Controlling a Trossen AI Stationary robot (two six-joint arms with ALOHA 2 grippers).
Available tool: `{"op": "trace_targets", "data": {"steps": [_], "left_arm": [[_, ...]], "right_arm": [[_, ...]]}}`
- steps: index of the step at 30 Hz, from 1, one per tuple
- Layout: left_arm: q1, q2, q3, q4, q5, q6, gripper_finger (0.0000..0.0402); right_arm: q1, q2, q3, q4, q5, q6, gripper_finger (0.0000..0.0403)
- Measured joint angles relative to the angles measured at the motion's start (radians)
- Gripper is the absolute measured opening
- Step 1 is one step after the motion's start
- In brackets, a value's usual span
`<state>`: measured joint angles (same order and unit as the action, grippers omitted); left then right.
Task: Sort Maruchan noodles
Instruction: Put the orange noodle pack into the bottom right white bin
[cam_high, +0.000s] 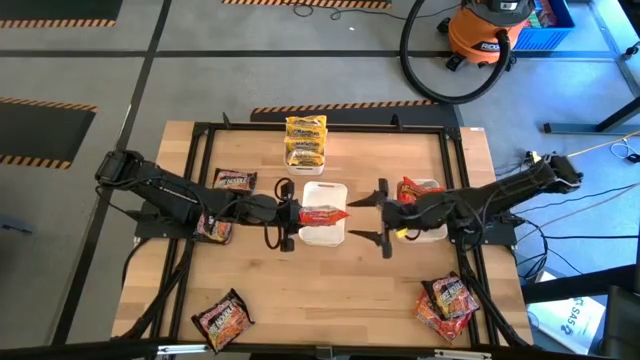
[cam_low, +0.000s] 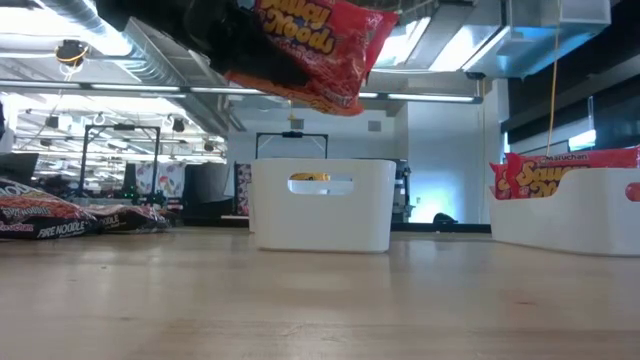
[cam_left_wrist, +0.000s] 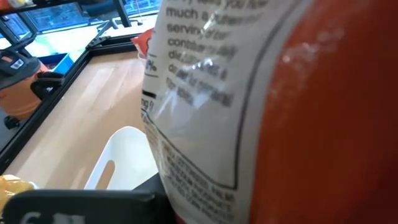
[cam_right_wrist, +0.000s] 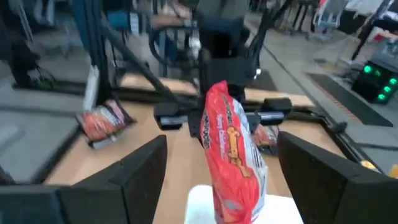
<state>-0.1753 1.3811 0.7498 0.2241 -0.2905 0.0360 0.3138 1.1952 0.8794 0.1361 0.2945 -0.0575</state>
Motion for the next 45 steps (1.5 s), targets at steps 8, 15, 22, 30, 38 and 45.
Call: {"op": "trace_targets", "data": {"steps": [8,15,22,30,38,45], "left_arm": [[0.009,0.0,0.0,0.0,0.002,-0.001,0.0104],[0.009,0.0,0.0,-0.002,0.014,-0.006,0.0104],[0.012,0.001,0.0,-0.012,0.016,-0.006,0.0104],[0.013,0.001,0.0,-0.006,-0.008,-0.009,0.0104],[0.013,0.001,0.0,-0.003,0.023,0.0,0.0104],[0.013,0.001,0.0,-0.008,0.02,0.001,0.0104]], "right_arm": [[-0.033,0.257,0.368,-0.387,0.033,-0.029,0.0279],[-0.089,0.462,0.644,-0.672,0.017,0.001,0.0279],[-0.105,0.544,0.731,-0.75,0.0,0.012,0.0279],[-0.111,0.545,0.73,-0.805,-0.027,0.052,0.0279],[-0.144,0.586,0.729,-0.778,-0.075,0.05,0.0279],[-0.158,0.626,0.729,-0.781,-0.094,0.044,0.0279]]}}
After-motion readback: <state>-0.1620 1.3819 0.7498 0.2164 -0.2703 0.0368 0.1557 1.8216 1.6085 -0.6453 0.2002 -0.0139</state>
